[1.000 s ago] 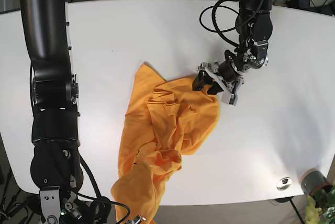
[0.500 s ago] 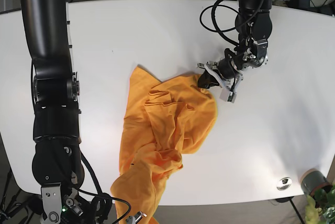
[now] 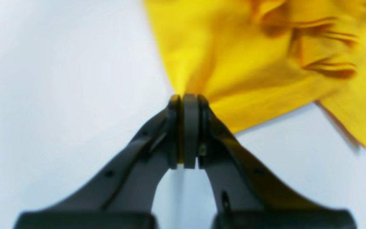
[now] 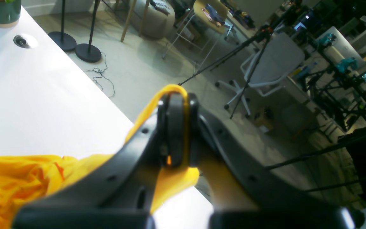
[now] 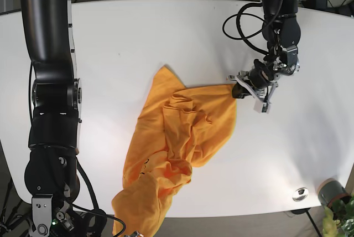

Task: Fold the T-shirt properly
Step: 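Stretch the shirt between both grippers and lay it across the table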

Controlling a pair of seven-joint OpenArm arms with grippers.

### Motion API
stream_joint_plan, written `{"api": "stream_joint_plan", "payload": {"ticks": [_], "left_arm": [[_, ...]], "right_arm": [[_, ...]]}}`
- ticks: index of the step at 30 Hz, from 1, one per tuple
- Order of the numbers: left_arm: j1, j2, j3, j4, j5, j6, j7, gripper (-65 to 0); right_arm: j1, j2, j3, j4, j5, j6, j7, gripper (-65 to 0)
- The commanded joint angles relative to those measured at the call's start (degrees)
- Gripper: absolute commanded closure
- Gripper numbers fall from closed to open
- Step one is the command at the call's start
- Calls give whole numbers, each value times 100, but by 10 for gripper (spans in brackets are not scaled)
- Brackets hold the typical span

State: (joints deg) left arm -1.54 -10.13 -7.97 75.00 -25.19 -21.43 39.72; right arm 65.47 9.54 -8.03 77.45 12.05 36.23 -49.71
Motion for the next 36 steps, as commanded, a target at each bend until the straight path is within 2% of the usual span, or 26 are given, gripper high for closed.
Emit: {"api": "stream_joint_plan", "payload": {"ticks": [1,4,7,10,16,21,24,26,30,36], "left_arm": [[-96,-187,-157,258,159,90,164,0],[-114,-257,-509,504,185,90,190,0],[-290,-363,-825,724,194,90,436,0],[-466,-495,-887,961,167,82,691,0],[-518,-609,-1089,1498,194,99,744,0],[-791,-626,-1115,1559,194,99,867,0],[-949,-811,-1115,1559,185,99,920,0],[-1143,-890,-1115,1515,185,99,920,0],[-1547,-1101,-1221,1506,203,99,937,0],[-2118,-1383,-1309,1243,203,99,937,0]], "right_arm": [[270,70,43,66,39,-40,176,0],[270,105,43,66,39,-49,176,0],[270,114,43,57,39,-49,176,0],[270,114,43,66,39,-49,176,0],[262,114,43,66,39,-49,176,0],[253,105,43,66,39,-49,176,0],[253,114,43,48,30,-49,193,0],[253,202,52,31,30,-58,237,0],[262,290,52,-453,30,-58,527,0],[367,431,403,-1209,30,-58,897,0]]}}
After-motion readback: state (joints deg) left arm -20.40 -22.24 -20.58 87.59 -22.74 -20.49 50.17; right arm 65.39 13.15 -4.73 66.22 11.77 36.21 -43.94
